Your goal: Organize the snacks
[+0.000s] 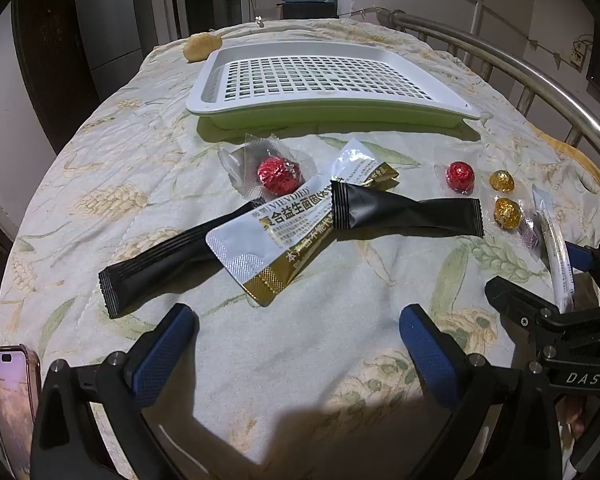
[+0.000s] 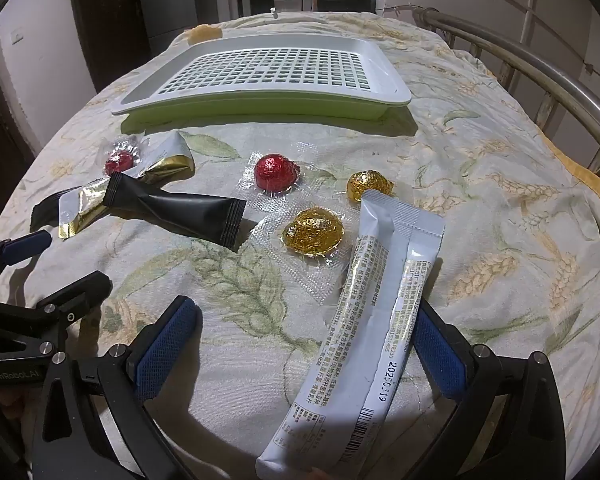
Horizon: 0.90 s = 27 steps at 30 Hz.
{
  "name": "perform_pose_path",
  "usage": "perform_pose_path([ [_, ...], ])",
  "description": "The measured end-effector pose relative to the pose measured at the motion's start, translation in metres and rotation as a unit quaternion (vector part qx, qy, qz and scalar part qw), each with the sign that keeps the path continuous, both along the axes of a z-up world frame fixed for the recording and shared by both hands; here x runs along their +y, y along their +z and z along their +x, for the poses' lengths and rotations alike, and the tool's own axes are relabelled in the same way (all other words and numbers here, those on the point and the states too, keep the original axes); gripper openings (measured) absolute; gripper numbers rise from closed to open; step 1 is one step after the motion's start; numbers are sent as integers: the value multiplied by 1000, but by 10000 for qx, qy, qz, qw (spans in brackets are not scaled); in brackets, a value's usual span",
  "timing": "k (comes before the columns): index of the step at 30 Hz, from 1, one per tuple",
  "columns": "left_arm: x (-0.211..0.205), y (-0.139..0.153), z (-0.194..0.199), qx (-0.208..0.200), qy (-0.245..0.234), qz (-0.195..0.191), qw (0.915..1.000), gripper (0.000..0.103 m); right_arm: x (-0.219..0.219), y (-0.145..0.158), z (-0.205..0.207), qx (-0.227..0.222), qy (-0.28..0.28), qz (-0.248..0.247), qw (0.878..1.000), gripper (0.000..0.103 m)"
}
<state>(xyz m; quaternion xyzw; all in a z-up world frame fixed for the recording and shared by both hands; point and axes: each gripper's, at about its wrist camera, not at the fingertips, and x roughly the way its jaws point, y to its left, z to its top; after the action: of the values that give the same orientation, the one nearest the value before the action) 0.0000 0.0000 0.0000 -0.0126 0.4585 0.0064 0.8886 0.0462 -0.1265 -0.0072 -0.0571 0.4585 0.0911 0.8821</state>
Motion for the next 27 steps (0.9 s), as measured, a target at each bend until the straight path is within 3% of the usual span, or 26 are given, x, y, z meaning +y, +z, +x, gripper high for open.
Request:
perform_pose_path([
  [27, -1, -1, 1, 1, 13, 10, 10000, 103, 1, 0, 0, -1, 3, 5, 10000, 103],
])
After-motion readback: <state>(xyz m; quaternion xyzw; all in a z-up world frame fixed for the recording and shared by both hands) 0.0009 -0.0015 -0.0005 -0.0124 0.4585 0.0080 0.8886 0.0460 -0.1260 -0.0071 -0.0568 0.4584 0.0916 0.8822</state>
